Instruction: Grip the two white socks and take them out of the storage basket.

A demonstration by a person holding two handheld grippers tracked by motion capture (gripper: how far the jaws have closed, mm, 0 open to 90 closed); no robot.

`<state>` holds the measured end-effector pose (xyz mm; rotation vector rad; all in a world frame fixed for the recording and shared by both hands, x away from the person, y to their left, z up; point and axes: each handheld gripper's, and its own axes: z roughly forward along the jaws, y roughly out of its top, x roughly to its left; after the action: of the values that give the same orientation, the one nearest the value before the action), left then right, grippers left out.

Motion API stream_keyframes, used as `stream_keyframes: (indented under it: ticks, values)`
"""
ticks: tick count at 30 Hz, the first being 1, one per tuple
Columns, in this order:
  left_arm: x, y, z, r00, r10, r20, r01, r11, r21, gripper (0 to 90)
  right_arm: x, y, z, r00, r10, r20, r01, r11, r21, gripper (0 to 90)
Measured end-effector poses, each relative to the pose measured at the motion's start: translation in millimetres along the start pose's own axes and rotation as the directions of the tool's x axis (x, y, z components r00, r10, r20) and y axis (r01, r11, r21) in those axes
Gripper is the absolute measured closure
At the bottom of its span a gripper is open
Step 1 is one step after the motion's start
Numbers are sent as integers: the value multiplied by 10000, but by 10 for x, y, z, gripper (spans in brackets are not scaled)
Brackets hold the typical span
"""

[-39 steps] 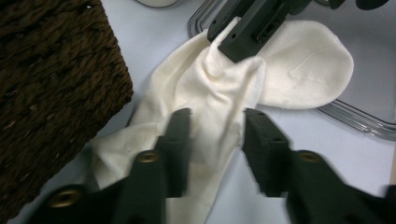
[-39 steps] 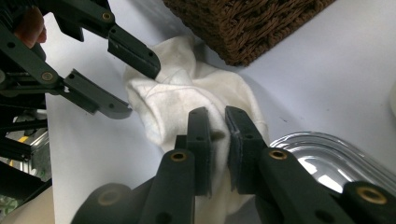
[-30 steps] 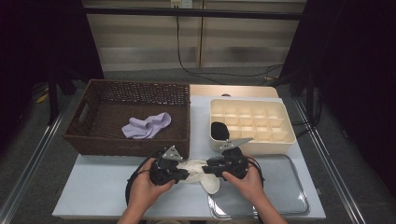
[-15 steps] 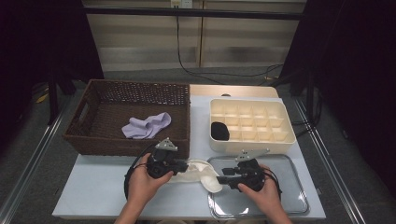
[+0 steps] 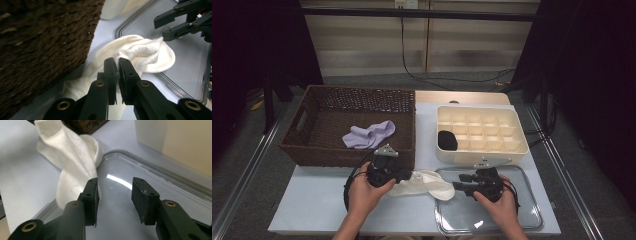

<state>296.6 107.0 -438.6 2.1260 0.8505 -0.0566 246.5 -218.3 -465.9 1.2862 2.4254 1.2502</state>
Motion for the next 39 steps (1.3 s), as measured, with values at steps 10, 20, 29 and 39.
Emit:
stream_keyframes:
  ticks: [10,20,29,39]
  values:
    - [-48,53,-16,10000,2,-24,-2,10000,-40,849,163,-49,-61,9969,84,-787,-97,9998,-159,542]
    - [-78,82,-63,10000,34,87,-32,9998,-174,850,178,-61,-36,9984,-24,-563,49,9990,443,871]
    - [-135,9,-221,9998,-195,-53,195,9997,-114,850,174,113,-145,9876,-40,-1568,115,9988,469,875]
    - [-63,-188,-475,9930,-1176,-106,1177,9930,118,850,147,300,48,9628,-259,-2690,523,9944,914,874]
